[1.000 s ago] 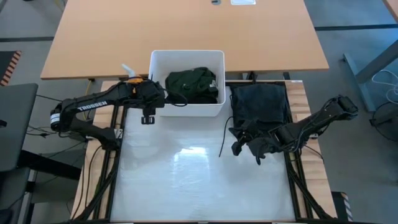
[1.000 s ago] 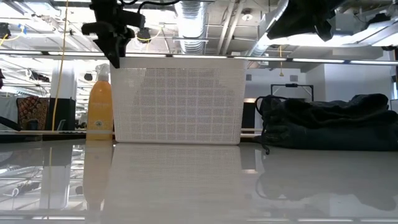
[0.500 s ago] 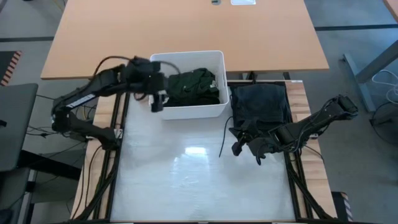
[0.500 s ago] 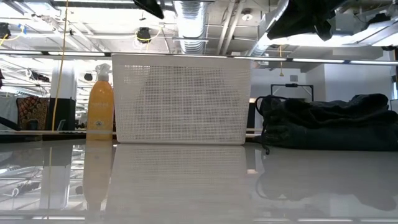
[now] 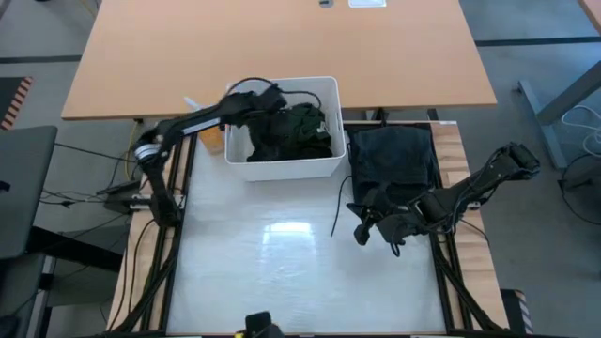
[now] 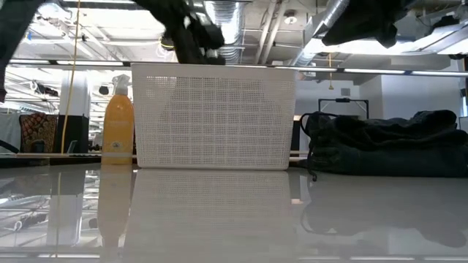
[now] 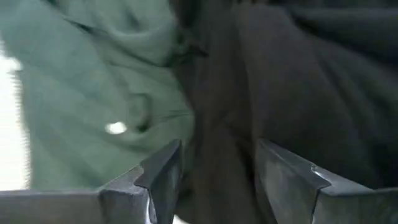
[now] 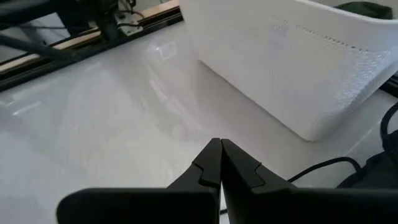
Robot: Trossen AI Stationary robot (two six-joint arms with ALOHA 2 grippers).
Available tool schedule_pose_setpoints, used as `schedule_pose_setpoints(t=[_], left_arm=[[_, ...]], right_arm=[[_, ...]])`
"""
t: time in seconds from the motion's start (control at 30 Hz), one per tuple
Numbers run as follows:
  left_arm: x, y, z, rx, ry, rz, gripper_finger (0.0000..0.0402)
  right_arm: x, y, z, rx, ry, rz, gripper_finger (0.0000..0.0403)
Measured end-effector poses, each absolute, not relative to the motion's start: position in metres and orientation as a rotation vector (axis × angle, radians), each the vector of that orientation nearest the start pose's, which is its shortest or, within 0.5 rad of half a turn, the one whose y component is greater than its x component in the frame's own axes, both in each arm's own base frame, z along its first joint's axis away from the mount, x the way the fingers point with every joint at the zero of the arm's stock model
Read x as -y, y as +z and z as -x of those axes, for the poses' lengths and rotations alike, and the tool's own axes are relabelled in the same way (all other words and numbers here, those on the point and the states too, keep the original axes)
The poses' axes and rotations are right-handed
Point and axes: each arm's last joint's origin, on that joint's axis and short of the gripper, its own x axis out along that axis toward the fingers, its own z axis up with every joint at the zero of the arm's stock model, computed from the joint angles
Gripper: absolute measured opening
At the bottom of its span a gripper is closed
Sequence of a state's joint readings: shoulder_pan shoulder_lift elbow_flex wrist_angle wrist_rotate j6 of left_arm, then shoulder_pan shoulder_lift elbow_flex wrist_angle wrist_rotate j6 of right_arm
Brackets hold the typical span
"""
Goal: Fold laundry
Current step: Remove the green polo from the white bin
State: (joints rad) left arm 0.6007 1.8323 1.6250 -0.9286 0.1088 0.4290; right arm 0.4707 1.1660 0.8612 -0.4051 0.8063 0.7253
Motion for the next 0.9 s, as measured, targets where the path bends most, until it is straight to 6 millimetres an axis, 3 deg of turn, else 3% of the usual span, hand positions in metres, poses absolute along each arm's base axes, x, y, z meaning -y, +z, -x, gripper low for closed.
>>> schedule_pose_setpoints(t=[0.1, 0.2, 0.37, 0.5, 0.6, 0.73, 0.9], left_arm=[[-0.221, 0.255, -0.318, -1.252, 0.207, 0.032, 0.0179], [-0.224, 0.258, -0.318, -1.298, 0.274, -0.059, 0.0133], [-0.225, 0.269, -0.317, -1.283, 0.366, -0.140, 0.0015], [-0.215, 0.313, -0.303, -1.122, 0.410, -0.193, 0.0002], [-0.202, 0.361, -0.285, -0.872, 0.386, -0.209, 0.0001], [-0.170, 0.435, -0.243, -0.482, 0.348, -0.231, 0.0000], [-0.126, 0.499, -0.191, -0.086, 0.247, -0.231, 0.0000]], right_arm=[[-0.089, 0.272, -0.217, -0.429, -0.498, -0.263, 0.0029], [-0.087, 0.271, -0.216, -0.432, -0.518, -0.249, 0.0029], [-0.083, 0.271, -0.217, -0.418, -0.562, -0.231, 0.0029], [-0.081, 0.271, -0.217, -0.419, -0.576, -0.231, 0.0029], [-0.080, 0.271, -0.218, -0.420, -0.579, -0.231, 0.0029], [-0.080, 0.271, -0.218, -0.417, -0.581, -0.230, 0.0029], [-0.078, 0.272, -0.219, -0.392, -0.605, -0.236, 0.0029]])
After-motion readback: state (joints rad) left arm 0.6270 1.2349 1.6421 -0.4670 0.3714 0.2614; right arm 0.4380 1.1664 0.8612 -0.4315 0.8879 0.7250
